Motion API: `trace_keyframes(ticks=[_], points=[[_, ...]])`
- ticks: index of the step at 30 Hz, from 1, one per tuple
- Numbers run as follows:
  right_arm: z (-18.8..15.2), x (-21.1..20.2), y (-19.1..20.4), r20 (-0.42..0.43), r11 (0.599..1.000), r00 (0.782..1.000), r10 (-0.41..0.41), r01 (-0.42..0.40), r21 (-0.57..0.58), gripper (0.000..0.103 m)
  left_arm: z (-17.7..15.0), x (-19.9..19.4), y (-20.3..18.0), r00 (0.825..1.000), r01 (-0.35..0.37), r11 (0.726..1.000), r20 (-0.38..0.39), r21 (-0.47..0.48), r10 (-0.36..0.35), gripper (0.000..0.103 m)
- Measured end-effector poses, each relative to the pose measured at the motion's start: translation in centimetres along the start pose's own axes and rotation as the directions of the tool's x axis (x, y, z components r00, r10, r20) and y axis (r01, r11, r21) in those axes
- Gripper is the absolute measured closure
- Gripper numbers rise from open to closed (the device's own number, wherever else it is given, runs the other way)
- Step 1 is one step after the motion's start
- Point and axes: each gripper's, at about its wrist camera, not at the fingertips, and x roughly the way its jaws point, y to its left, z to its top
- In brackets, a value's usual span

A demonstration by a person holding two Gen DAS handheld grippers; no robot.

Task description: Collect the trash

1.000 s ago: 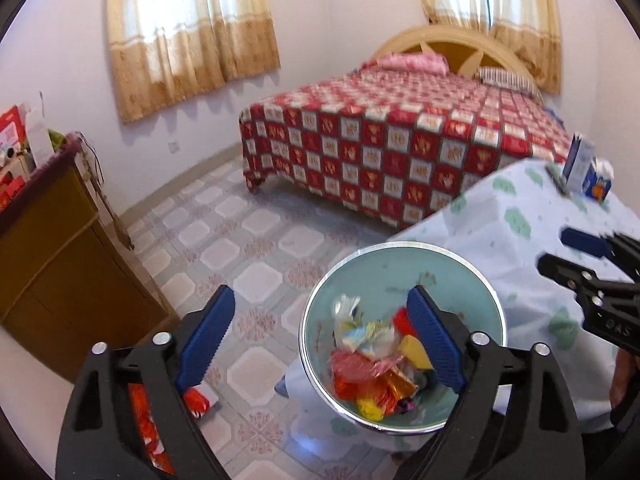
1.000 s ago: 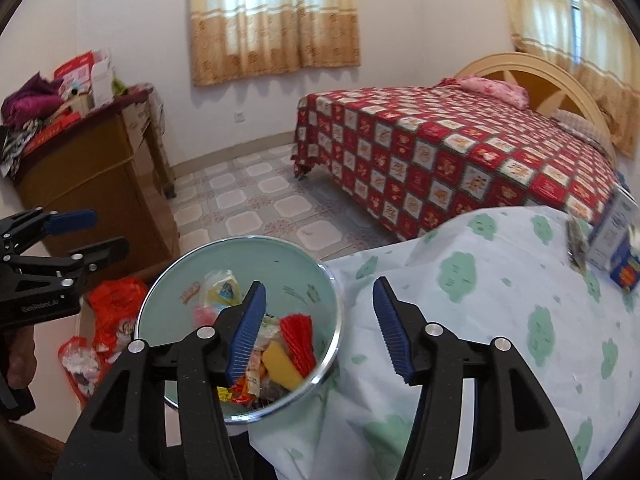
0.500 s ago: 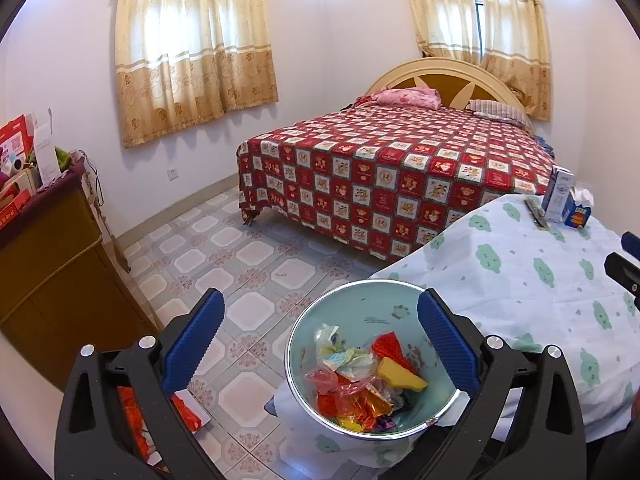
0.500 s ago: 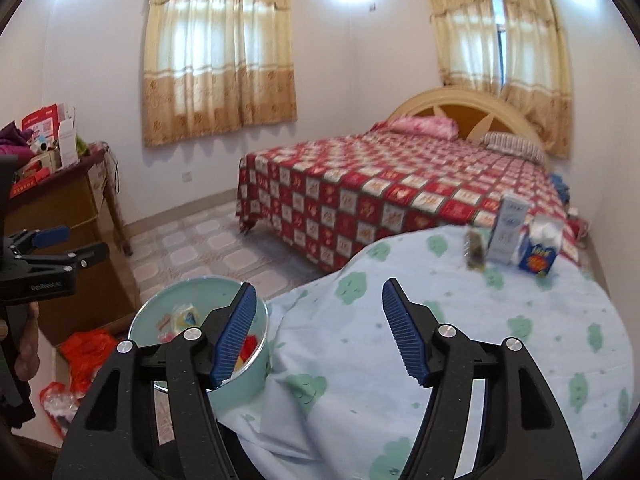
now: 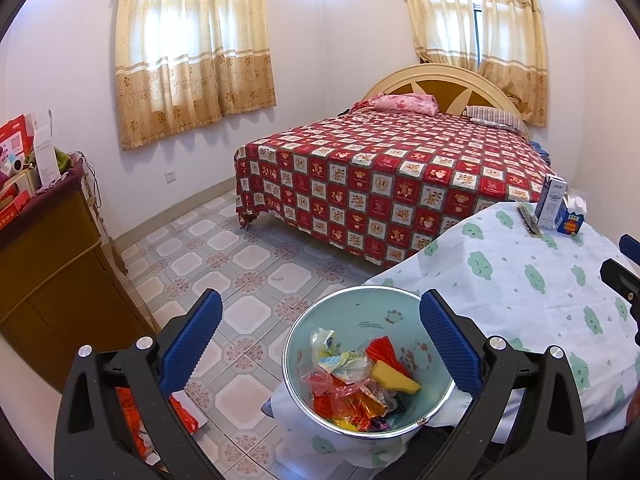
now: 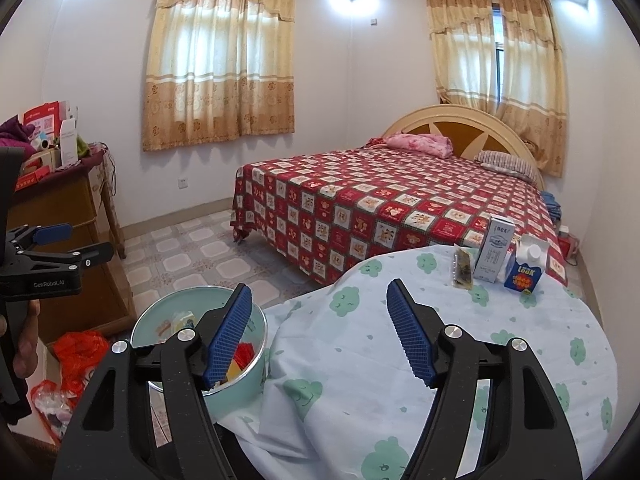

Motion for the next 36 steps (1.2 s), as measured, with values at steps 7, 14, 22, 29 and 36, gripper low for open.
trace_keyframes(ticks=[7,14,22,29,36], points=[[0.06,0.01,0.26,0.004,1.0,1.0,-0.004,0.004,0.001,0.033,0.11,-0.31,-0.13,1.0,0.001,1.0,0.003,0.003,-0.001,0.006],[0.12,0.17,0.35,0.006,1.0,1.0,-0.005,0.005,0.002,0.033,0.25,-0.57,-0.23,1.0,-0.001,1.0,0.003,0.007,0.001,0.006],[0.09,0.04,0.49,0.007,1.0,1.0,-0.003,0.003,0.005,0.033,0.34,-0.72,-0.17,1.0,-0.007,1.0,0.005,0.012,0.007,0.006],[0.16,0.03,0.44,0.009,1.0,1.0,-0.005,0.005,0.003,0.031,0.44,-0.56,0.2,1.0,-0.028,0.999,0.006,0.035,0.028,0.006],[0.09,-0.43,0.54,0.018,1.0,1.0,-0.012,0.012,0.013,0.029,0.35,-0.55,-0.07,0.999,-0.048,0.997,0.017,0.063,0.047,0.006]])
